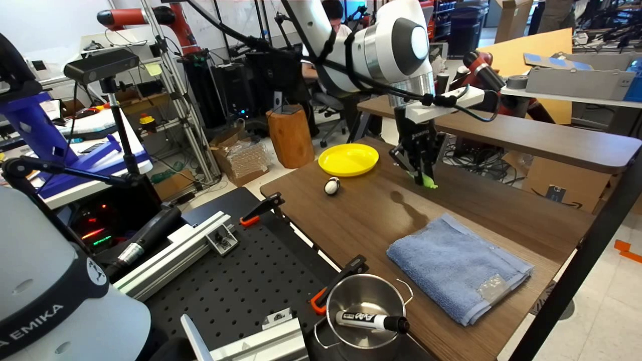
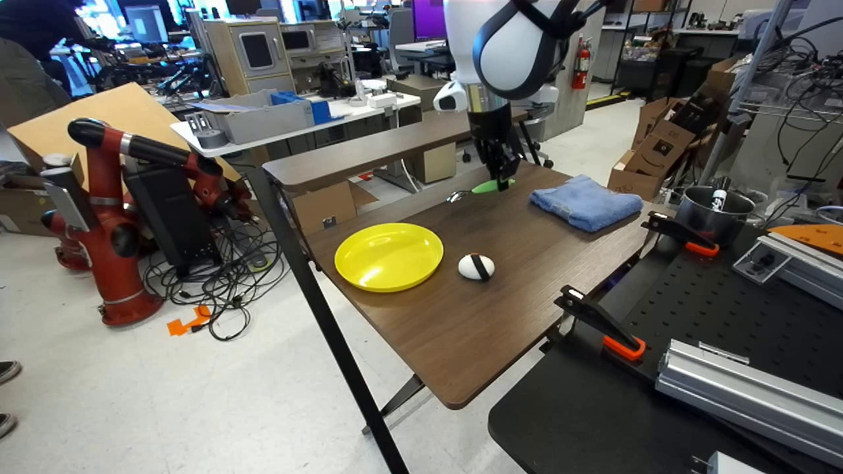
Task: Move the spoon closer to the right of the yellow plate
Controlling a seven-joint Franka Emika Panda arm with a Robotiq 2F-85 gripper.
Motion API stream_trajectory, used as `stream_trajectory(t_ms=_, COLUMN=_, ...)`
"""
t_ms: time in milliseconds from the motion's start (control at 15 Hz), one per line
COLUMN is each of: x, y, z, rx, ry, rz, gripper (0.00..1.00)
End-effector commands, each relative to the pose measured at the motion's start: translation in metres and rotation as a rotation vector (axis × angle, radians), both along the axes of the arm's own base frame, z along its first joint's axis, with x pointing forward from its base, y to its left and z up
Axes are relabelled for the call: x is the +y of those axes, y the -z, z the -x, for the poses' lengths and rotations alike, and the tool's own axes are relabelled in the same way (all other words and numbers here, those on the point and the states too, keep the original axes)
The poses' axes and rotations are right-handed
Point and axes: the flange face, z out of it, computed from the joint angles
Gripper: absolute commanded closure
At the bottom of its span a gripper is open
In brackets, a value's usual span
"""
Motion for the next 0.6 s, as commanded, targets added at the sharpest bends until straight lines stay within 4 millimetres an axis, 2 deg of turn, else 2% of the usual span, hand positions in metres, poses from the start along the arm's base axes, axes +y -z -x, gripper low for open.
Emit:
stream_trajectory(t_ms=0, x=-0.003, y=-0.017, z=0.019, rx=0.068, ry=0.188, rz=-0.012, gripper=0.94)
stream_trajectory(t_ms=267, x=-0.002, y=-0.013, z=0.037, rx=0.157, ry=0.388, rz=-0.043, gripper=0.94)
stream_trajectory(t_ms=533, x=0.006, y=-0.008, z=0.044, rx=0.232, ry=0.58, rz=-0.066, gripper=0.94)
